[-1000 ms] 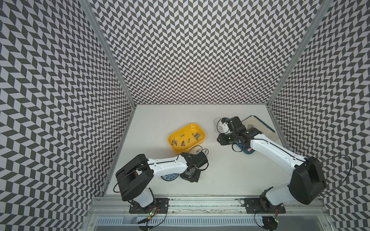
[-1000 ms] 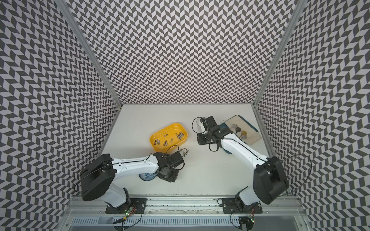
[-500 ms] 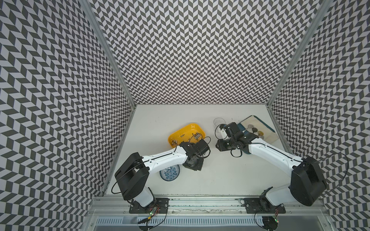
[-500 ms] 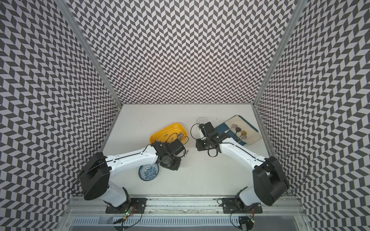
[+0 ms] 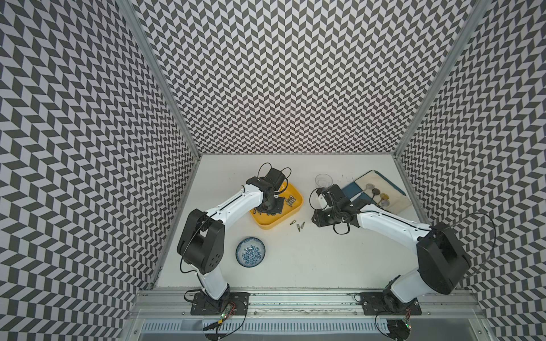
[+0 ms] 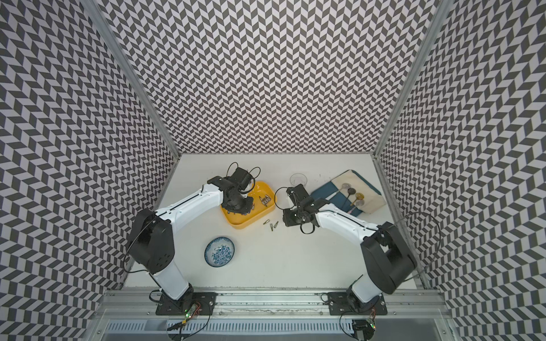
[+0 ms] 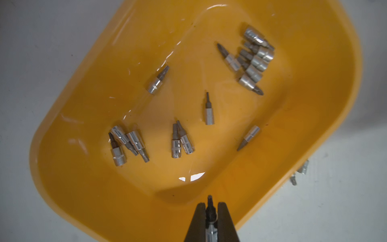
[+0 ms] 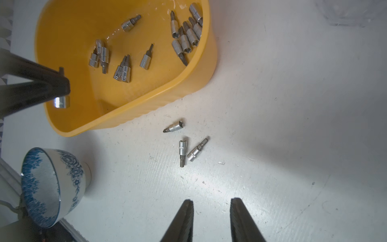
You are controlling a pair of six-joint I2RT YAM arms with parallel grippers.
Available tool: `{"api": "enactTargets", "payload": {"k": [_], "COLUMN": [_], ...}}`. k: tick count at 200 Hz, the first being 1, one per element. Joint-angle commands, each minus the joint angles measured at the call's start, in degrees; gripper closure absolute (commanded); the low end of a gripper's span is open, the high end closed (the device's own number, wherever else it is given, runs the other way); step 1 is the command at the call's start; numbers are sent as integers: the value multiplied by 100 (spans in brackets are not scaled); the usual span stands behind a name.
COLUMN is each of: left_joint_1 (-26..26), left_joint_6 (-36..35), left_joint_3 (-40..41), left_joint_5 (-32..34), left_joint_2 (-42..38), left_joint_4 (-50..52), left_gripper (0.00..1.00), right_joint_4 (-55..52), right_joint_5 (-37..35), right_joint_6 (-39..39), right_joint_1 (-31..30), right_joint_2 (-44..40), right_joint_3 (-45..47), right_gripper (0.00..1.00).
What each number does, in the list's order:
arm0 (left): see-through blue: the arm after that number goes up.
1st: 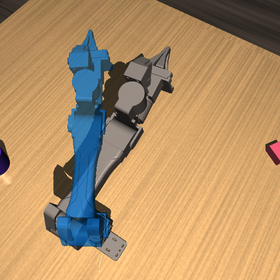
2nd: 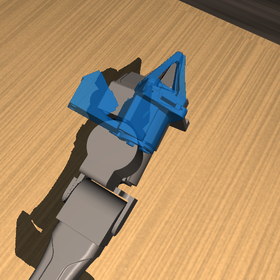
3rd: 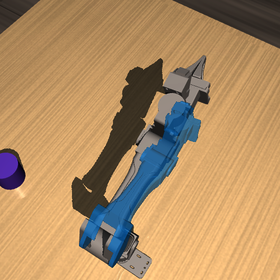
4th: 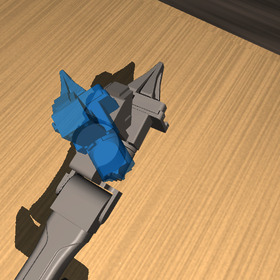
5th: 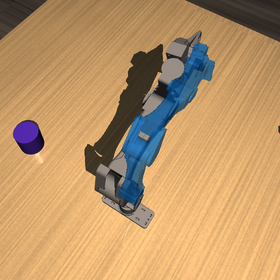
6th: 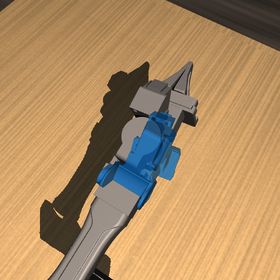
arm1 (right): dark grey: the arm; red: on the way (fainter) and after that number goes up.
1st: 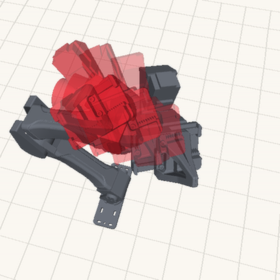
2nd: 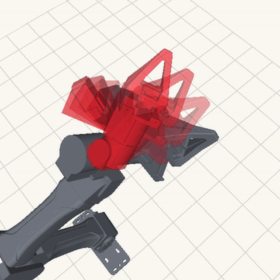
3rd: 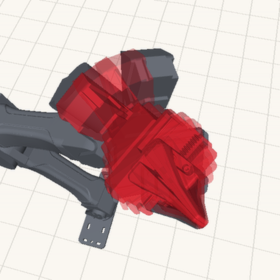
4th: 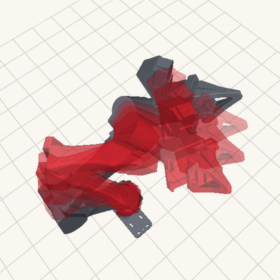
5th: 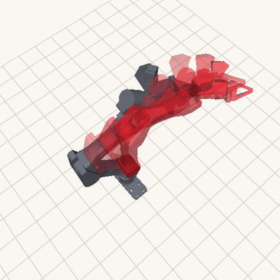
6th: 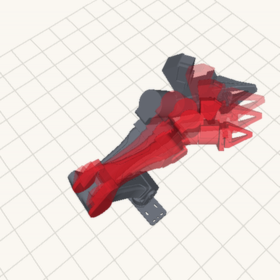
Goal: Put the bit on the desktop into the storage box
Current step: Place the screwdriver bit in the storage box.
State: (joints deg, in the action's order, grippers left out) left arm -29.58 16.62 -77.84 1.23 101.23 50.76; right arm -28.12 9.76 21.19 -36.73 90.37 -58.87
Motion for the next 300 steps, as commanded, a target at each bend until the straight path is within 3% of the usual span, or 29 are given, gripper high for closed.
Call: {"api": "enactTargets", "payload": {"k": [1, 86, 228, 246, 269, 300], "left_joint_1": [170, 644, 709, 700, 700, 700], "left_joint_6": [-422, -665, -669, -677, -694, -709], "left_joint_3": [-203, -997, -1295, -1269, -1166, -972], "left_joint_5": [20, -313, -732, -768, -777, -765], "left_joint_2": [337, 1311, 1971, 1931, 1820, 1634], "left_joint_4": [-393, -637, -915, -928, -948, -979], "left_gripper": [100, 100, 100, 91, 72, 66], "right_joint_4": [309, 773, 764, 777, 778, 778], "right_joint_5": [53, -60, -867, -890, -939, -1063], "right_joint_6": [86, 323, 605, 614, 623, 628], "right_joint_1": [-189, -464, -631, -676, -713, -755], "right_joint_2": [244, 878, 1393, 1477, 1595, 1666], "right_joint_3": [-247, -351, -653, -668, -712, -761], "right_gripper": [66, 66, 66, 66, 66, 66]}}
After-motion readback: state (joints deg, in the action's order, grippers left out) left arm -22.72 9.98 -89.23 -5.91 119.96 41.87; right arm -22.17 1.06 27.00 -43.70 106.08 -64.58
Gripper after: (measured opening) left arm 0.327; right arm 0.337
